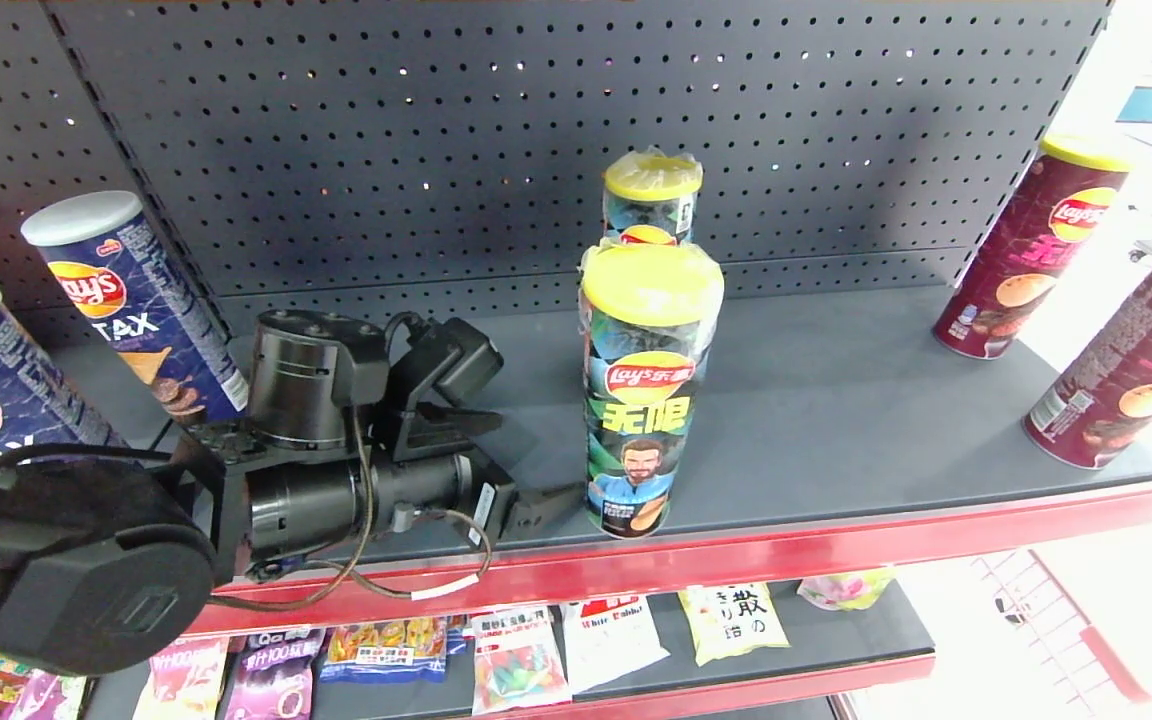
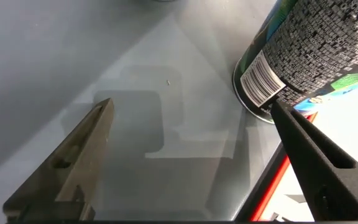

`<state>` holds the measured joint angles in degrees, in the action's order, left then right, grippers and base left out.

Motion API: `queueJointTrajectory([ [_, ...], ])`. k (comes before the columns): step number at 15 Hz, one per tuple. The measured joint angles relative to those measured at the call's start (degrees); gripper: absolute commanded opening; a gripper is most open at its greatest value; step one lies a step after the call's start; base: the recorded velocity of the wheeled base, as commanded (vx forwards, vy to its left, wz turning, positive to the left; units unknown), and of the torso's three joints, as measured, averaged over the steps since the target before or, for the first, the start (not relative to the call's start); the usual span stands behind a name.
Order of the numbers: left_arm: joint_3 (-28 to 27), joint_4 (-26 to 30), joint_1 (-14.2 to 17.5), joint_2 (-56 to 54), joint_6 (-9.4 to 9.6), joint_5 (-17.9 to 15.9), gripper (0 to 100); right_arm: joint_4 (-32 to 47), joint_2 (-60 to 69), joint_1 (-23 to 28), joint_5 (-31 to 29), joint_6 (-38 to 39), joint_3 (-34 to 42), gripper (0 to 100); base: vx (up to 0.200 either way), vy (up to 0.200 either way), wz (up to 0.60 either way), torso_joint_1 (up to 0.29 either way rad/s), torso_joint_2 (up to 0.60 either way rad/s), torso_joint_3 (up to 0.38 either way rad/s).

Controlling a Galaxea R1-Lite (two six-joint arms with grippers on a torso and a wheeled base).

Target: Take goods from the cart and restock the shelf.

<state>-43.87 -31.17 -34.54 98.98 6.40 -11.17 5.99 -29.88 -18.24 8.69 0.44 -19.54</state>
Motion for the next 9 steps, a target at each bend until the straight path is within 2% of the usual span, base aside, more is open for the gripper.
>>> queueJointTrajectory([
  [9, 0.2, 0.0, -0.63, -0.39, 0.02, 0.01, 100, -0.02, 0.0, -0.01, 0.0, 0.0, -0.05, 100, 0.0, 0.0, 0.0, 0.0, 0.0, 0.0],
])
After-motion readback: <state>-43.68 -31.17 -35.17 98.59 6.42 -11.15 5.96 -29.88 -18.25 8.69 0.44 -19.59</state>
